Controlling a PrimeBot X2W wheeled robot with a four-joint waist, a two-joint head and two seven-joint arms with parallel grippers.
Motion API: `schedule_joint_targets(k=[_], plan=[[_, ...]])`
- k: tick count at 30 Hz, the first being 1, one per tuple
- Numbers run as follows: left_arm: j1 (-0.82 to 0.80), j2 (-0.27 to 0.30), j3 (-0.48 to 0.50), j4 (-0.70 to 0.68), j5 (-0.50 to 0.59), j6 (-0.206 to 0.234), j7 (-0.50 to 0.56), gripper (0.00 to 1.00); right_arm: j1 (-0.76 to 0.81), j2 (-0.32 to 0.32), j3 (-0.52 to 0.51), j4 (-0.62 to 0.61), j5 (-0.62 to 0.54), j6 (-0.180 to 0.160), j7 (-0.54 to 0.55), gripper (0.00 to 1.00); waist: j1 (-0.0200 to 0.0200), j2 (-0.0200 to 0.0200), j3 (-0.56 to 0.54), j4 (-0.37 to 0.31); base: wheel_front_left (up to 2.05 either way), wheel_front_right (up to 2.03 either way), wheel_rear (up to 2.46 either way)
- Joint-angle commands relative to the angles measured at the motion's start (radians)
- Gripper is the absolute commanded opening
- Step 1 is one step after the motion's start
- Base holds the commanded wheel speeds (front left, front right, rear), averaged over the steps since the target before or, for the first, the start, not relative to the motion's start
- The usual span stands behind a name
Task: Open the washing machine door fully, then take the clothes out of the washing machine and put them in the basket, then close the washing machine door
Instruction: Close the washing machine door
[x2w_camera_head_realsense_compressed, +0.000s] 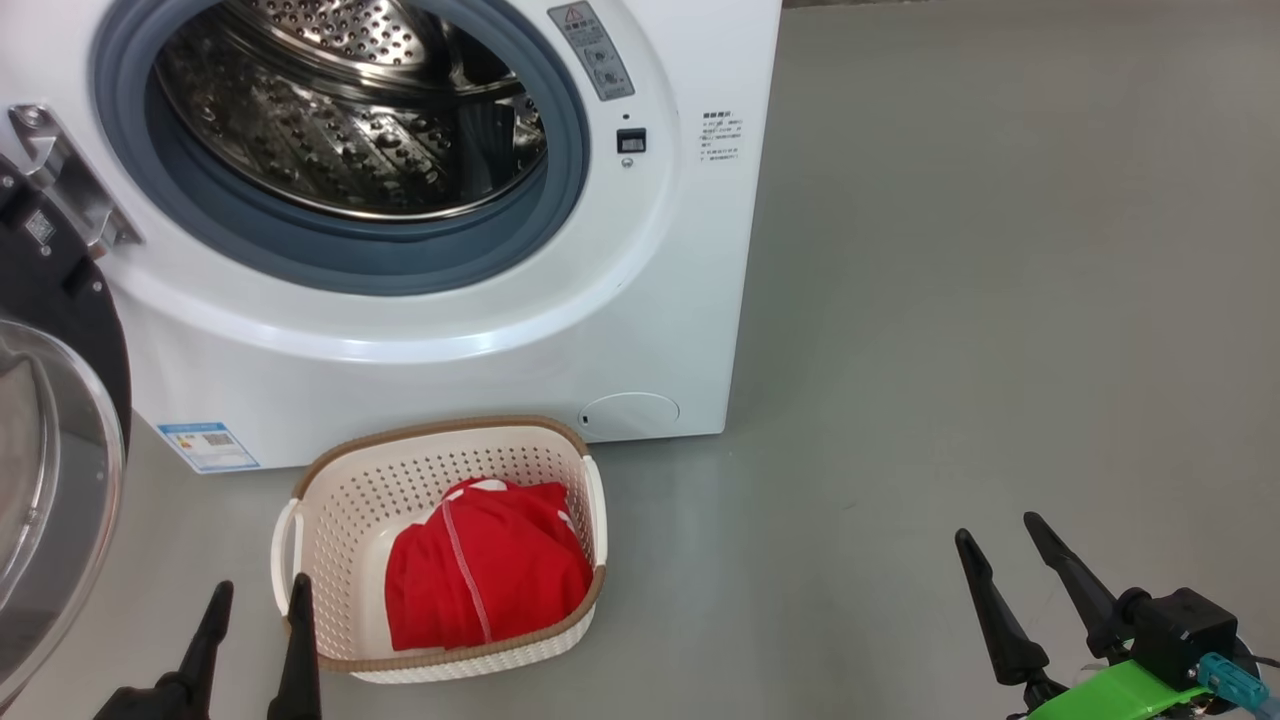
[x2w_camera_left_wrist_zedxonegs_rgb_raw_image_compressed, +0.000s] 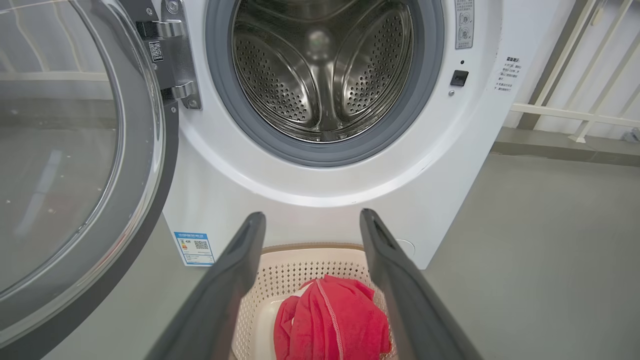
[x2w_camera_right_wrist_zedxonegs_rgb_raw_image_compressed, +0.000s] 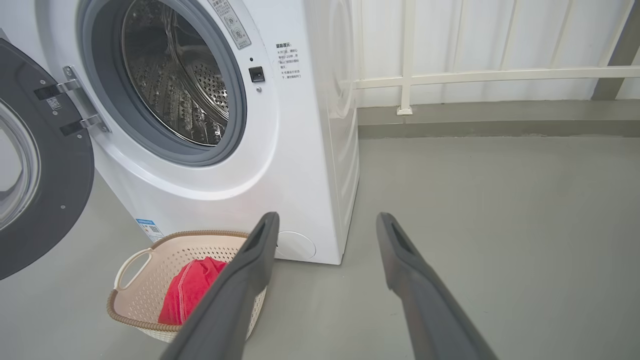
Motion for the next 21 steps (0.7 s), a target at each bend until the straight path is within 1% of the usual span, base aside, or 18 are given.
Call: schedule_joint_targets(k=[1,12,21], plan=[[-0.023,0.020,0.028,-0.027,-0.002,-0.003,-0.010,1.00,0.000,-0.012,0.023,-0.026,0.006,0.002,-0.005,1.00,0.0000,0.0000,0.001,0.001,-0.06,0.06,0.00],[-0.030,0.015,0.030,-0.031,-0.001,-0.003,-0.010,1.00,-0.005,-0.011,0.024,-0.026,0.004,0.002,-0.005,1.00,0.0000,0.0000,0.006,0.012,-0.01,0.01,0.00],[-0.033,0.004,0.037,-0.032,-0.002,-0.003,-0.010,1.00,-0.024,-0.016,0.047,-0.027,0.004,0.002,-0.005,1.00,0.0000,0.0000,0.007,0.048,0.00,0.00,0.00]])
